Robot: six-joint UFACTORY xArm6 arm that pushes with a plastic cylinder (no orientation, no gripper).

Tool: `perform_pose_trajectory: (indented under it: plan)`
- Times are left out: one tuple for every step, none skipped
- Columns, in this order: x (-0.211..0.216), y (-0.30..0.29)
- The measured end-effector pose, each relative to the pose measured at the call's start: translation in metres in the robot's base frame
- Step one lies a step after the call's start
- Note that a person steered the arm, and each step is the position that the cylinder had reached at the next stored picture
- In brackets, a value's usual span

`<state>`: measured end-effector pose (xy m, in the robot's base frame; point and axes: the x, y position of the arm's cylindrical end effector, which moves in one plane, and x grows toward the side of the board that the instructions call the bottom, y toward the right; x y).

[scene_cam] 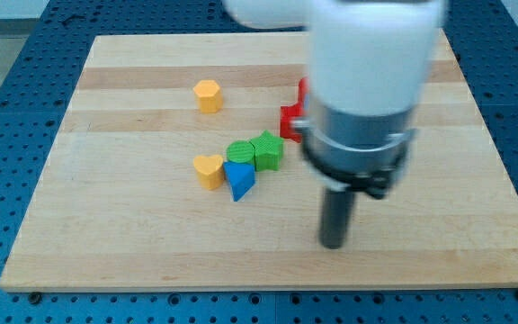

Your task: Point your arm towards green star

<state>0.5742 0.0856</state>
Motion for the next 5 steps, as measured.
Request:
perform_pose_trajectory:
  plan:
    - [-0.017,0.056]
    - [-0.039,0.076]
    - [-0.072,0.076]
    - [-0.098,0.073]
    - [-0.104,0.052]
